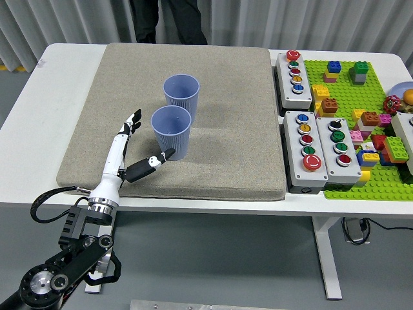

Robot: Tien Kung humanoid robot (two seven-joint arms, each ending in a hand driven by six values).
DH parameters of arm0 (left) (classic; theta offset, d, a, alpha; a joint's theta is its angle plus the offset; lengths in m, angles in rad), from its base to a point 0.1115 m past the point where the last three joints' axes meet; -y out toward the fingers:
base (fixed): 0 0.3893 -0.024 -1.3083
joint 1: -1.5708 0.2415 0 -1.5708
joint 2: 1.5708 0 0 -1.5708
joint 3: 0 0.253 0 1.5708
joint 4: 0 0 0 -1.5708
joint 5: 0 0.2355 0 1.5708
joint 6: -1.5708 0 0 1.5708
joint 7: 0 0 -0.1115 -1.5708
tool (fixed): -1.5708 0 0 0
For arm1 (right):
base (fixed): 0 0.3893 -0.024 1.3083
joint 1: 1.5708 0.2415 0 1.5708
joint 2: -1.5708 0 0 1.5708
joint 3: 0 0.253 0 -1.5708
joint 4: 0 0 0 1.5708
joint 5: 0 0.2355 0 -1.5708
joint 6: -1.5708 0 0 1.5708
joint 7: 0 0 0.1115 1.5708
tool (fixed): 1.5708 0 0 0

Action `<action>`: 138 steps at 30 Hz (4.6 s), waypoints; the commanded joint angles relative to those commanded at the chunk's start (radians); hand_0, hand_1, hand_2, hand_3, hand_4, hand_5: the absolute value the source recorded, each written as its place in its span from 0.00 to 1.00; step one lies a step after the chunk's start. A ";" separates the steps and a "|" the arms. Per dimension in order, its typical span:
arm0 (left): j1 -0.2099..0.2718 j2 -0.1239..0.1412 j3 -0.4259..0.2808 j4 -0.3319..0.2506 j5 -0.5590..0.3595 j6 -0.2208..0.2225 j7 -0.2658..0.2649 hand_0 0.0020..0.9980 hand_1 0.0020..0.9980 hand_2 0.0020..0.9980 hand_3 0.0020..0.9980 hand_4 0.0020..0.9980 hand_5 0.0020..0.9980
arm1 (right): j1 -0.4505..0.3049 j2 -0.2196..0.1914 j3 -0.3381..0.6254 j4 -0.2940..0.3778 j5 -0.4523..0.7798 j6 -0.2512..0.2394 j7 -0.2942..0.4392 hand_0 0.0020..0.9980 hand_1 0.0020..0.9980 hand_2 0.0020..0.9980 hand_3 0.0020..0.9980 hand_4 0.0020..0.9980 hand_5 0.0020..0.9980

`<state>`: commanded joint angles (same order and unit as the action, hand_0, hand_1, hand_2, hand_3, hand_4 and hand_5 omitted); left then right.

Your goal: Pick cup pour cup place

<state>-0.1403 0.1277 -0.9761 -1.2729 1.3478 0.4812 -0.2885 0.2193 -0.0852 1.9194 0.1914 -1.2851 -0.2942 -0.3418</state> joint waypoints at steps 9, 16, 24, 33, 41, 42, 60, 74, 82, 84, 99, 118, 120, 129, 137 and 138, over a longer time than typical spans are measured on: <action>-0.007 -0.011 0.011 0.025 0.001 -0.004 0.004 0.97 0.96 1.00 1.00 0.96 0.39 | -0.001 0.001 -0.005 -0.001 0.008 -0.001 0.003 0.68 0.62 0.57 0.56 0.00 0.19; -0.045 -0.025 0.030 0.058 0.038 -0.009 0.014 0.97 0.96 1.00 1.00 0.96 0.40 | 0.001 0.000 -0.007 -0.001 0.004 -0.001 0.002 0.68 0.62 0.57 0.56 0.00 0.19; -0.057 -0.033 0.031 0.081 0.061 -0.016 0.020 0.97 0.96 1.00 1.00 0.96 0.42 | -0.001 0.001 -0.013 -0.001 0.010 -0.006 0.000 0.68 0.62 0.57 0.56 0.00 0.19; -0.061 -0.035 0.028 0.096 0.073 -0.018 0.024 0.97 0.96 1.00 1.00 0.95 0.42 | -0.003 0.001 -0.010 -0.001 0.005 -0.005 0.000 0.68 0.62 0.57 0.56 0.00 0.19; -0.100 -0.040 0.036 0.105 0.080 -0.022 0.030 0.97 0.96 1.00 1.00 0.95 0.43 | 0.003 0.000 -0.010 -0.002 0.009 -0.004 0.002 0.68 0.62 0.57 0.56 0.00 0.19; -0.104 -0.040 0.036 0.107 0.081 -0.022 0.031 0.97 0.96 1.00 1.00 0.95 0.44 | 0.004 0.000 -0.010 -0.002 0.010 -0.004 0.002 0.68 0.62 0.57 0.56 0.00 0.19; -0.136 -0.051 0.034 0.158 0.069 -0.029 0.030 0.97 0.96 1.00 1.00 0.94 0.46 | 0.010 0.000 -0.009 -0.002 0.012 -0.003 0.002 0.68 0.62 0.57 0.56 0.00 0.19; -0.160 -0.065 0.025 0.192 0.078 -0.029 0.030 0.97 0.96 1.00 1.00 0.94 0.46 | 0.011 0.001 -0.008 -0.001 0.014 -0.003 0.001 0.68 0.62 0.57 0.56 0.00 0.19; -0.170 -0.073 0.025 0.210 0.073 -0.028 0.030 0.97 0.96 1.00 1.00 0.93 0.46 | 0.014 0.000 -0.009 -0.001 0.015 -0.003 0.001 0.68 0.62 0.57 0.56 0.00 0.20; -0.170 -0.074 0.026 0.212 0.072 -0.028 0.030 0.97 0.96 1.00 1.00 0.93 0.46 | 0.013 0.000 -0.008 -0.001 0.015 -0.003 0.001 0.68 0.62 0.57 0.56 0.00 0.20; -0.168 -0.084 0.050 0.216 0.098 0.030 0.046 0.85 0.85 1.00 1.00 0.92 0.45 | 0.006 0.000 -0.002 -0.001 0.002 0.002 -0.002 0.68 0.62 0.57 0.56 0.00 0.20; -0.169 -0.091 0.076 0.217 0.094 0.063 0.044 0.59 0.68 0.93 0.87 0.82 0.38 | 0.006 0.000 -0.002 -0.001 -0.001 0.006 -0.003 0.68 0.62 0.57 0.56 0.00 0.20; -0.168 -0.091 0.078 0.217 0.092 0.062 0.044 0.52 0.63 0.91 0.80 0.82 0.37 | 0.005 0.000 -0.002 -0.001 0.000 0.006 -0.003 0.68 0.62 0.57 0.56 0.00 0.20; -0.168 -0.092 0.089 0.216 0.077 0.089 0.034 0.50 0.61 0.87 0.78 0.80 0.36 | 0.007 0.000 -0.004 -0.001 0.001 0.006 -0.003 0.68 0.62 0.57 0.56 0.00 0.20; -0.168 -0.092 0.093 0.215 0.061 0.131 0.023 0.46 0.56 0.81 0.73 0.78 0.34 | 0.007 0.000 -0.007 -0.001 0.003 0.006 -0.003 0.68 0.62 0.57 0.56 0.00 0.20; -0.168 -0.092 0.093 0.214 0.060 0.133 0.022 0.46 0.56 0.81 0.73 0.78 0.34 | 0.007 0.000 -0.007 -0.001 0.003 0.006 -0.003 0.68 0.62 0.57 0.56 0.00 0.20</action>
<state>-0.3081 0.0354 -0.8834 -1.0585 1.4078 0.6143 -0.2667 0.2265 -0.0856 1.9128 0.1908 -1.2822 -0.2886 -0.3449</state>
